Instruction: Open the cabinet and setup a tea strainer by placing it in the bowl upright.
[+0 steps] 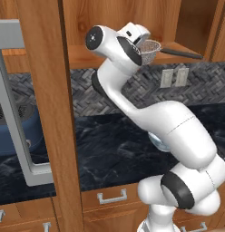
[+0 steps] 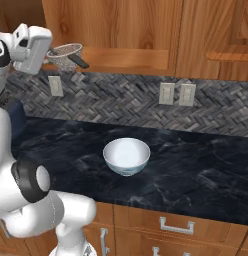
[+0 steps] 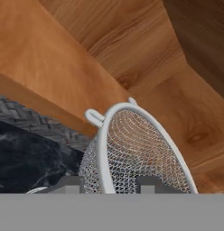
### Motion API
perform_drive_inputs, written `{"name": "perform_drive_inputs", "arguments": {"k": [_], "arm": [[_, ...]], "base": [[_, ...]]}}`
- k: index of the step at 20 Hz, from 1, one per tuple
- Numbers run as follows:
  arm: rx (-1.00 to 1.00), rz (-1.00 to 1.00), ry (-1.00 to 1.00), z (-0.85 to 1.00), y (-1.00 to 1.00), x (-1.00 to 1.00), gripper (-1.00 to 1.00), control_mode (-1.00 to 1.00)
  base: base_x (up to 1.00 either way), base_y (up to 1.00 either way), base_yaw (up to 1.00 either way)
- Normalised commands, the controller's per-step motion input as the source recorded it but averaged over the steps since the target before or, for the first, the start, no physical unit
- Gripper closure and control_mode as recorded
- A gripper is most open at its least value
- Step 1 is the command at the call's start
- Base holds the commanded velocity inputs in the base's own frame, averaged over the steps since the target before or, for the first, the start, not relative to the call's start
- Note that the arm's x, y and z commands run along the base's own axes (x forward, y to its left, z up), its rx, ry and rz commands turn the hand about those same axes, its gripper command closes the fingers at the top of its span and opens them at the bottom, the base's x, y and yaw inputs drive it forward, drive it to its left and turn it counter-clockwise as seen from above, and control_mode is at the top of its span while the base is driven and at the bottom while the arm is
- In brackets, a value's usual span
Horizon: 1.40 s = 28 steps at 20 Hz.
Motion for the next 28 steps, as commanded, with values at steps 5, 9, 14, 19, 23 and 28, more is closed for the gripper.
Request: {"name": "perform_drive_inputs", "arguments": {"k": [5, 9, 14, 19, 23, 28], "arm": [[0.12, -0.04, 0.00, -0.10, -0.61, -1.00, 1.00, -1.00], [0.07, 0.00, 0.00, -0.17, -0.96, -0.91, 1.00, -1.00], [0.14, 0.00, 0.01, -0.27, -0.79, -0.89, 1.00, -1.00], [0.13, 0.05, 0.00, -0.65, -0.34, -0.78, 1.00, -1.00], [0.02, 0.06, 0.00, -0.92, -0.18, -0.28, 1.00, -1.00], [0.00, 0.01, 0.04, -0.75, -0.12, 0.00, 1.00, -1.00]], "base": [[0.00, 0.00, 0.00], [0.00, 0.00, 0.00], [0.00, 0.00, 0.00], [0.00, 0.00, 0.00], [0.00, 0.00, 0.00], [0.00, 0.00, 0.00]]}}
